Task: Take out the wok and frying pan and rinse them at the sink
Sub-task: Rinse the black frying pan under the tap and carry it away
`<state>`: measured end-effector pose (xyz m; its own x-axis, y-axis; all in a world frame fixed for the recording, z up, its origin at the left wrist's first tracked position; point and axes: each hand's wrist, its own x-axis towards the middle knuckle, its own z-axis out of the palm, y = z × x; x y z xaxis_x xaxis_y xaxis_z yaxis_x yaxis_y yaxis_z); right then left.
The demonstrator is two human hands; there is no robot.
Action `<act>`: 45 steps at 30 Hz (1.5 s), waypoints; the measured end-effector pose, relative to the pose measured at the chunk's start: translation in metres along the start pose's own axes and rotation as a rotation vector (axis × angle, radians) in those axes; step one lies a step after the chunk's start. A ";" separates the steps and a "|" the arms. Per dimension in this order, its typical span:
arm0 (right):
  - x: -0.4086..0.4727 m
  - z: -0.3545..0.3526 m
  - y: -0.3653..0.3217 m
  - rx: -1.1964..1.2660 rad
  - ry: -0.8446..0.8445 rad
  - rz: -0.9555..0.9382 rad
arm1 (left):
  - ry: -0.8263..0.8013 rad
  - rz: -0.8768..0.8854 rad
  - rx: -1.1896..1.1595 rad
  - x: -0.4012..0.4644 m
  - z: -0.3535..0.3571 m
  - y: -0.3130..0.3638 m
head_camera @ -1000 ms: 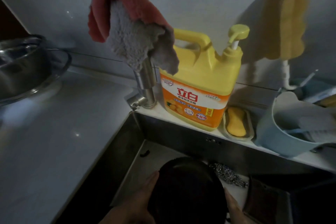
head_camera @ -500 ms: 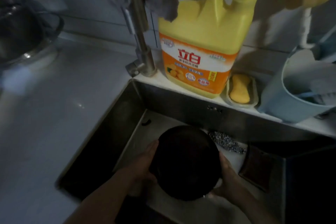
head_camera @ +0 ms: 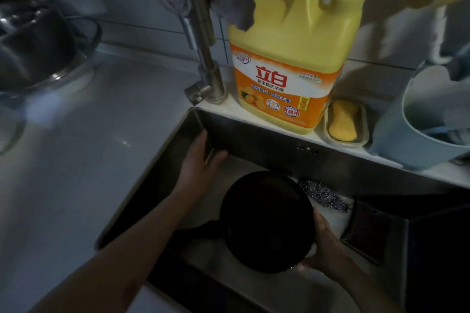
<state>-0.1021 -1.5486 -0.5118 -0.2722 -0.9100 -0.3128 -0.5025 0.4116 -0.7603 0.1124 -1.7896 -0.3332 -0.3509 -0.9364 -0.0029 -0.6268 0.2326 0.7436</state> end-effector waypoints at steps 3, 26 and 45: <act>-0.001 -0.001 -0.003 0.014 0.011 -0.011 | 0.158 0.025 -0.102 0.028 -0.019 0.039; -0.004 -0.003 -0.009 0.002 -0.015 0.067 | 0.388 -0.174 0.054 0.079 -0.019 0.048; -0.001 -0.007 -0.002 0.019 -0.027 0.016 | -0.772 -0.042 0.427 -0.054 0.055 -0.109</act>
<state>-0.1068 -1.5486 -0.5059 -0.2577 -0.9045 -0.3399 -0.4827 0.4252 -0.7656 0.1612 -1.7500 -0.4507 -0.5970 -0.5436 -0.5900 -0.8019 0.4251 0.4197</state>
